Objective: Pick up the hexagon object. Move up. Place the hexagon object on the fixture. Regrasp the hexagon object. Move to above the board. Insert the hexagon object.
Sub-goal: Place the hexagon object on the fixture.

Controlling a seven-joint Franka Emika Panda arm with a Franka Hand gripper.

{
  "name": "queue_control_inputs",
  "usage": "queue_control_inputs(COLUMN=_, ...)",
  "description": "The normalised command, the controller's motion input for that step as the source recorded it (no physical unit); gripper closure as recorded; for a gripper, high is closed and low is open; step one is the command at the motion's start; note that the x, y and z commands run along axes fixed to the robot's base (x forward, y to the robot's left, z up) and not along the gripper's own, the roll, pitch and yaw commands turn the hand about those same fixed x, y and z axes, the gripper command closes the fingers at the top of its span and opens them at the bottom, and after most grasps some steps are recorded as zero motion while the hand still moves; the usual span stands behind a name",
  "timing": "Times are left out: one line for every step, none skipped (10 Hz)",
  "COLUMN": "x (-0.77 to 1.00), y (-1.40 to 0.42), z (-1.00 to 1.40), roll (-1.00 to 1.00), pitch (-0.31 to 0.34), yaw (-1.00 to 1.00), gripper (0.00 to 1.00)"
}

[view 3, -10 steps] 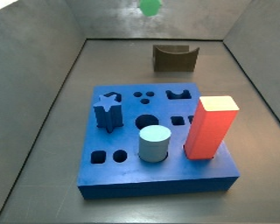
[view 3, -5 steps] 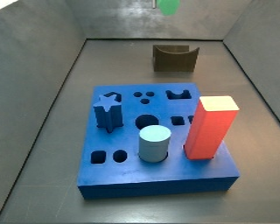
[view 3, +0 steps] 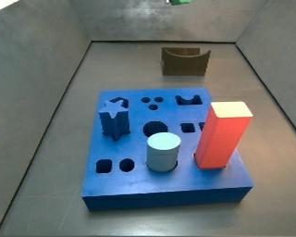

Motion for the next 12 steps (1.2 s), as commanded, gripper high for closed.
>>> queue_control_inputs(x=0.47, y=0.21, z=-0.02, roll=-0.77, pitch=0.246, yaw=-0.13, gripper=1.0)
queue_control_inputs(x=0.41, y=0.07, z=-0.02, roll=-0.55, pitch=0.179, yaw=-0.15, gripper=1.0)
queue_control_inputs(x=0.35, y=0.06, z=-0.02, roll=-0.38, pitch=0.141, yaw=-0.15, gripper=1.0)
queue_control_inputs(x=0.31, y=0.06, z=-0.01, roll=-0.29, pitch=0.122, yaw=-0.14, gripper=1.0)
queue_control_inputs(x=0.2, y=0.05, z=-0.01, roll=-0.2, pitch=0.082, yaw=-0.13, gripper=1.0)
queue_control_inputs(x=0.15, y=0.08, z=-1.0, roll=-1.0, pitch=0.007, yaw=-0.09, gripper=1.0)
queue_control_inputs(x=0.13, y=0.09, z=-1.0, roll=-1.0, pitch=-0.004, yaw=-0.09, gripper=1.0)
queue_control_inputs(x=0.14, y=0.09, z=-1.0, roll=-1.0, pitch=0.007, yaw=-0.09, gripper=1.0)
queue_control_inputs(x=0.15, y=0.09, z=-1.0, roll=-1.0, pitch=0.044, yaw=-0.09, gripper=1.0)
queue_control_inputs(x=0.17, y=0.1, z=-1.0, roll=-1.0, pitch=0.067, yaw=-0.09, gripper=1.0)
queue_control_inputs(x=0.18, y=0.12, z=-1.0, roll=-1.0, pitch=0.086, yaw=-0.11, gripper=1.0)
queue_control_inputs(x=0.19, y=0.12, z=-1.0, roll=-0.9, pitch=0.086, yaw=-0.11, gripper=1.0)
